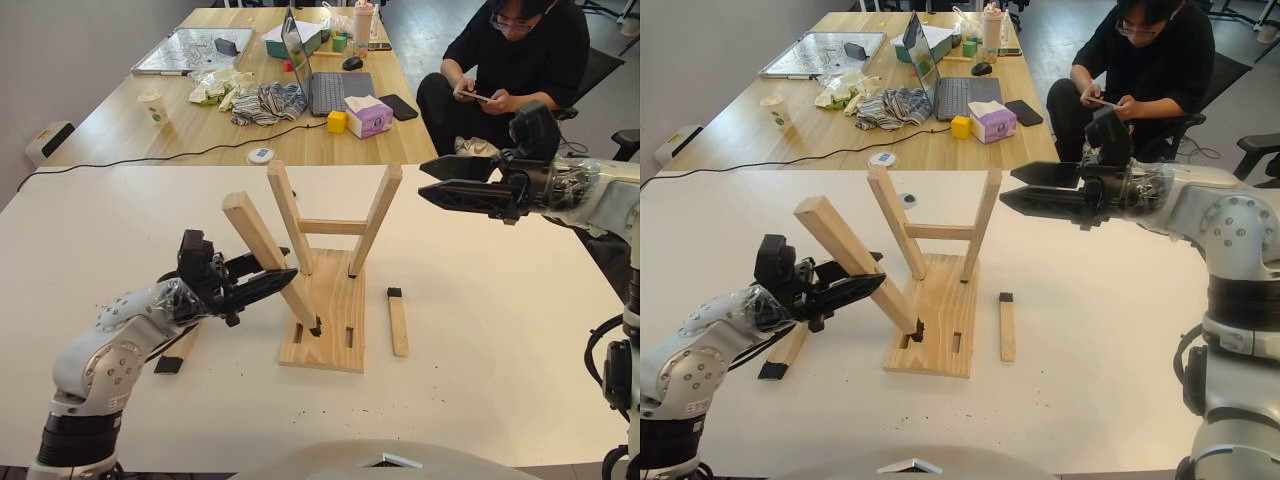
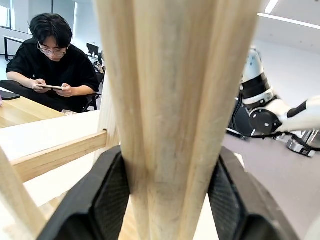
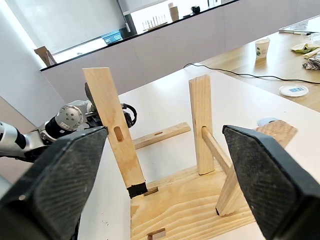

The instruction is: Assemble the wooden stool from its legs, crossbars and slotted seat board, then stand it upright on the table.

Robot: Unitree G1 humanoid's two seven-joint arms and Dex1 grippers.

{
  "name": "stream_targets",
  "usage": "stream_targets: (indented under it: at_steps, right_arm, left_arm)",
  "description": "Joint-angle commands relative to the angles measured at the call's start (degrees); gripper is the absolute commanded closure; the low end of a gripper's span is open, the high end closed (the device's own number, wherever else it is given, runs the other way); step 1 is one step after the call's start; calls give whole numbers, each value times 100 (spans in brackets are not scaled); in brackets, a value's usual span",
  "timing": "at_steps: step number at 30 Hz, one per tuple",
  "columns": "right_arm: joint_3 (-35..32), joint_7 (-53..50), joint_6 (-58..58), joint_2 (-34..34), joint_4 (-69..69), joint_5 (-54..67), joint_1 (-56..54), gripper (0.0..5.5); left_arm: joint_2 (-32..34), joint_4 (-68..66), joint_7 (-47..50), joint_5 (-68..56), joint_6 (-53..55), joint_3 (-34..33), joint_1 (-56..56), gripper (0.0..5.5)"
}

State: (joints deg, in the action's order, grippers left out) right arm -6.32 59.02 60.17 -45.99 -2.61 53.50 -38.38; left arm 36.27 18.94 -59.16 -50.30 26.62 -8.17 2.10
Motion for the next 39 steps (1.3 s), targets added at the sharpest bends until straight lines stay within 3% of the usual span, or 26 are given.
stream_targets:
  at_steps: [1, 7, 39]
  right_arm:
    - [105, 159, -119, -46, 100, -215, -64, 127]
    - [12, 255, -126, -101, 77, -315, 58, 127]
    - [188, 710, -225, -27, 213, -633, 91, 127]
  left_arm:
    - [-15, -654, -616, 955, -739, 577, -86, 341]
    - [-50, -1474, -1212, 1770, -1690, 1003, -267, 342]
    - [435, -874, -1310, 1428, -1381, 479, -261, 347]
